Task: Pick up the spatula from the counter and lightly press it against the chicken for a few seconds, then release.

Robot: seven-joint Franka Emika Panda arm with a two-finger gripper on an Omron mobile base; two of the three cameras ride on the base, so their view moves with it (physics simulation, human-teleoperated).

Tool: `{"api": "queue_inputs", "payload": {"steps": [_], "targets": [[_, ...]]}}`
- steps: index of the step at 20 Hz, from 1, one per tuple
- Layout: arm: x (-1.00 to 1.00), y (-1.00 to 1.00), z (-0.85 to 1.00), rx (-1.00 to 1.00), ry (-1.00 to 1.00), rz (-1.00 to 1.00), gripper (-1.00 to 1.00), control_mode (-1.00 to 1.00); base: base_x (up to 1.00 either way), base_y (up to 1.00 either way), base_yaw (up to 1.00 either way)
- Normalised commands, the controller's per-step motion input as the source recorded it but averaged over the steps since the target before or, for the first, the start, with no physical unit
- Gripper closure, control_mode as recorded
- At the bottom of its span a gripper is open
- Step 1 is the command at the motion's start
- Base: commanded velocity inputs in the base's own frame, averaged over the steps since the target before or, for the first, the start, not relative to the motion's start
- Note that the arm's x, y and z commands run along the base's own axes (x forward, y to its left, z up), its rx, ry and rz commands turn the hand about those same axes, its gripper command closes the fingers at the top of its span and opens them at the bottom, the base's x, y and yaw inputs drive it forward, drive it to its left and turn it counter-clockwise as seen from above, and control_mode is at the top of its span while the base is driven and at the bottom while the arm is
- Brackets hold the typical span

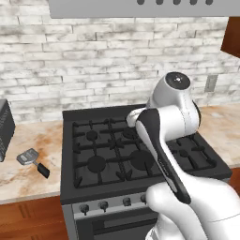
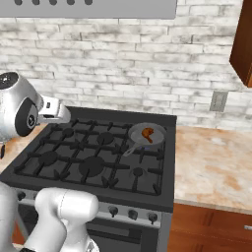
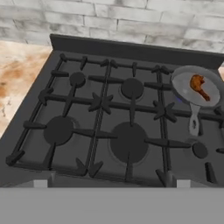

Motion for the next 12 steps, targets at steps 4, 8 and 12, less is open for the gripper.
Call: {"api": "queue_inputs", "payload": {"steps": [4, 8, 12], "targets": [[-0.13, 0.50, 0.00, 0.00, -0.02, 0.02, -1.00, -1.00, 0.00, 0.00, 0.00], [-0.07, 0.44, 0.00, 0.01, 0.01, 0.09, -1.00, -1.00, 0.00, 0.00, 0.00], [-0.01, 0.60, -0.01, 0.01, 0.00, 0.08, -1.00, -1.00, 0.00, 0.00, 0.00]]}}
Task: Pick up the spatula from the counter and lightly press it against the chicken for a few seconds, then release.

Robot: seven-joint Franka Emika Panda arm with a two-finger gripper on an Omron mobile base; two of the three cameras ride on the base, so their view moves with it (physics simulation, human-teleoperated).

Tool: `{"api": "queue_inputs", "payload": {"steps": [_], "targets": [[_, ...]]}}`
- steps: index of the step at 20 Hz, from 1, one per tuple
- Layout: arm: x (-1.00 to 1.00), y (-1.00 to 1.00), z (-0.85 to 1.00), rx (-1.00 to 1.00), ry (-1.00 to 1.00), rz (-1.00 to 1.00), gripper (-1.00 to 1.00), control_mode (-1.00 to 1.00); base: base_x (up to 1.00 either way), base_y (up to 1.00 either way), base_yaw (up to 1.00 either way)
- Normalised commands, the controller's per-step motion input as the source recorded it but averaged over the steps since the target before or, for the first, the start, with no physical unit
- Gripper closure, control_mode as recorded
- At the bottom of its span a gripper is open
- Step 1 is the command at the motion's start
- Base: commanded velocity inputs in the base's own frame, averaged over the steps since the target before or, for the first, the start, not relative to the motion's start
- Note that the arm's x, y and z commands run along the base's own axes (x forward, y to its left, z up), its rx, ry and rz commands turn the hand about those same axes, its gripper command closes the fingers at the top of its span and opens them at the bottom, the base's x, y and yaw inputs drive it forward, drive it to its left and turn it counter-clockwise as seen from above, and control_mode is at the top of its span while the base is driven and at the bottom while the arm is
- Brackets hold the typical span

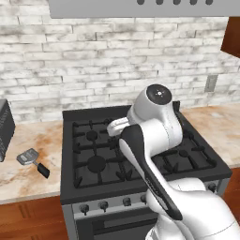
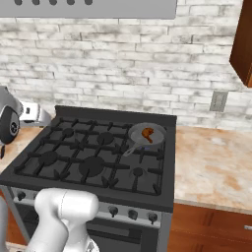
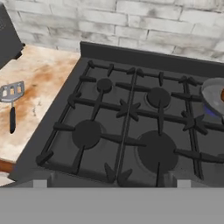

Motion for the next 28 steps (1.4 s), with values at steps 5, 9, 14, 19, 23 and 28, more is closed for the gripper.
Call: {"api": "queue_inputs", "payload": {"steps": [5, 9, 14, 19, 23, 28], "targets": [[0.00, 0.47, -0.04, 0.04, 0.02, 0.09, -1.00, -1.00, 0.00, 0.00, 0.00], [0.01, 0.37, -0.20, 0.01, 0.01, 0.07, -1.00, -1.00, 0.00, 0.00, 0.00], [0.00, 0.45, -0.17, 0.05, 0.04, 0.07, -1.00, -1.00, 0.00, 0.00, 0.00], [0.00, 0.51, -0.11, 0.08, 0.01, 0.07, -1.00, -1.00, 0.00, 0.00, 0.00], [0.00, 0.45, -0.13, 0.03, 0.00, 0.09, -1.00, -1.00, 0.00, 0.00, 0.00], [0.00, 0.46, -0.20, 0.01, 0.00, 0.07, -1.00, -1.00, 0.00, 0.00, 0.00]]}}
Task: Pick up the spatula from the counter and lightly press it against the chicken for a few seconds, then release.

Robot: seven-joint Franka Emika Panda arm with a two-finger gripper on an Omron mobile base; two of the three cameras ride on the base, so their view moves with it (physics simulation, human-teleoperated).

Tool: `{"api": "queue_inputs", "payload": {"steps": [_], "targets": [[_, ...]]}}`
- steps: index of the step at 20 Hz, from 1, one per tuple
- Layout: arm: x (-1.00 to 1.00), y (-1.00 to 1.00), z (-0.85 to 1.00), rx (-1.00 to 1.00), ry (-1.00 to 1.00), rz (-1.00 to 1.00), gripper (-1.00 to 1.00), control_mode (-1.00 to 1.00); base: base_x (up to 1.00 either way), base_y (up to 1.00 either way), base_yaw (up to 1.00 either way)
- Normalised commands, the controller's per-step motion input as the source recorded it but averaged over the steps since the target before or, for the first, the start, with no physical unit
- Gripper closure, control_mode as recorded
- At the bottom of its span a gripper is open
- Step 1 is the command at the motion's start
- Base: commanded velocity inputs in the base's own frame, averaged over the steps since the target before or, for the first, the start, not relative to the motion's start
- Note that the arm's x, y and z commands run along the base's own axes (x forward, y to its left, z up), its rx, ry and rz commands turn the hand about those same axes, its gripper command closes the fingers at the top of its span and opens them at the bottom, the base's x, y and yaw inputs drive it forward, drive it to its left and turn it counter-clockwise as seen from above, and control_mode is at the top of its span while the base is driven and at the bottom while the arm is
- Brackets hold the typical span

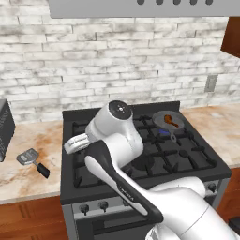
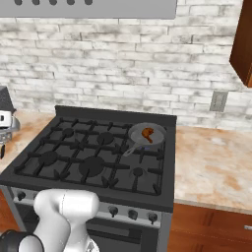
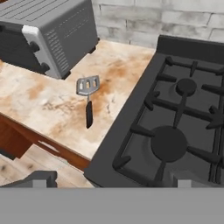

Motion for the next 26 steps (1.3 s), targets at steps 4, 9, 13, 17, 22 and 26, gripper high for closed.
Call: {"api": "queue_inputs", "payload": {"steps": [4, 9, 13, 17, 22, 26], "targets": [[0.00, 0.35, -0.23, 0.00, 0.00, 0.08, -1.00, -1.00, 0.00, 0.00, 0.00], [0.00, 0.14, -0.17, 0.00, 0.00, 0.01, -1.00, -1.00, 0.00, 0.00, 0.00], [0.01, 0.20, -0.23, 0.00, 0.00, 0.00, -1.00, -1.00, 0.00, 0.00, 0.00], [0.05, 0.31, -0.06, 0.00, 0.00, 0.00, -1.00, -1.00, 0.00, 0.00, 0.00], [0.15, 0.33, -0.06, 0.00, 0.02, 0.00, -1.00, -1.00, 0.00, 0.00, 0.00], [0.19, 0.25, -0.12, 0.00, 0.10, 0.00, -1.00, -1.00, 0.00, 0.00, 0.00]]}}
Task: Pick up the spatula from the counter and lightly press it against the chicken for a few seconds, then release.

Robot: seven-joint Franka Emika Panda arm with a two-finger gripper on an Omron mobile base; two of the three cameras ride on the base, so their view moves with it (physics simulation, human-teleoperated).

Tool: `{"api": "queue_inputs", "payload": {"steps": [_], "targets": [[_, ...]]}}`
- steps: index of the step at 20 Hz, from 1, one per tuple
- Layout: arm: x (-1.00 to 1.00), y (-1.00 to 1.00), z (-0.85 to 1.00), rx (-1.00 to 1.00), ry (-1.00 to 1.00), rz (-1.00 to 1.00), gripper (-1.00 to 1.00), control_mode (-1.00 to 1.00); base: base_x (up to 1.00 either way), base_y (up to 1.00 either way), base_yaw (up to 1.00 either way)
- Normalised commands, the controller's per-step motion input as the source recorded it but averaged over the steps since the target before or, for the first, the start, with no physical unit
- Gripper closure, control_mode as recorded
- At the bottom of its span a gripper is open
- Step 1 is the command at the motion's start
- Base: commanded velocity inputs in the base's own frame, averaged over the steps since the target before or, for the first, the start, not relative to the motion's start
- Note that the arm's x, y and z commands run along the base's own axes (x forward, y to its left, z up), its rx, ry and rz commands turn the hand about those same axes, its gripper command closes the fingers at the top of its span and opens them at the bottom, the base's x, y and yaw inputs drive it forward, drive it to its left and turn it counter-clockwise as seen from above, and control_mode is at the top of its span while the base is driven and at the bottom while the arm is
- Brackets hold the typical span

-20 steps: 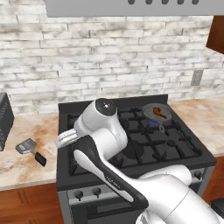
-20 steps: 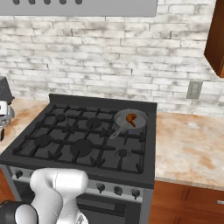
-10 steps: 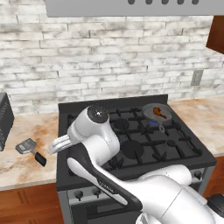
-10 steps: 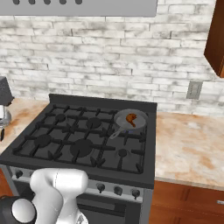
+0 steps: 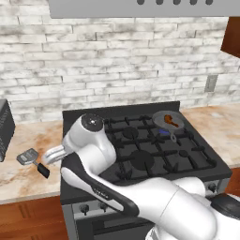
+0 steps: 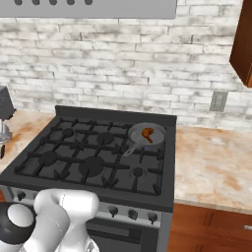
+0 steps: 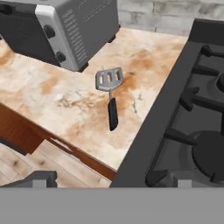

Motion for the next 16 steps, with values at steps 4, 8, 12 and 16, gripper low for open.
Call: {"api": "queue_inputs", "payload": {"steps": [4, 8, 12, 16], "targets": [[0.12, 0.19, -0.19, -0.01, 0.10, 0.00, -1.00, -1.00, 0.00, 0.00, 0.00], [0.01, 0.21, -0.32, -0.09, 0.01, 0.00, -1.00, -1.00, 0.00, 0.00, 0.00], [0.00, 0.15, -0.25, -0.13, -0.02, 0.00, -1.00, -1.00, 0.00, 0.00, 0.00], [0.01, 0.10, -0.17, -0.12, -0.02, -0.02, -1.00, -1.00, 0.00, 0.00, 0.00]]}}
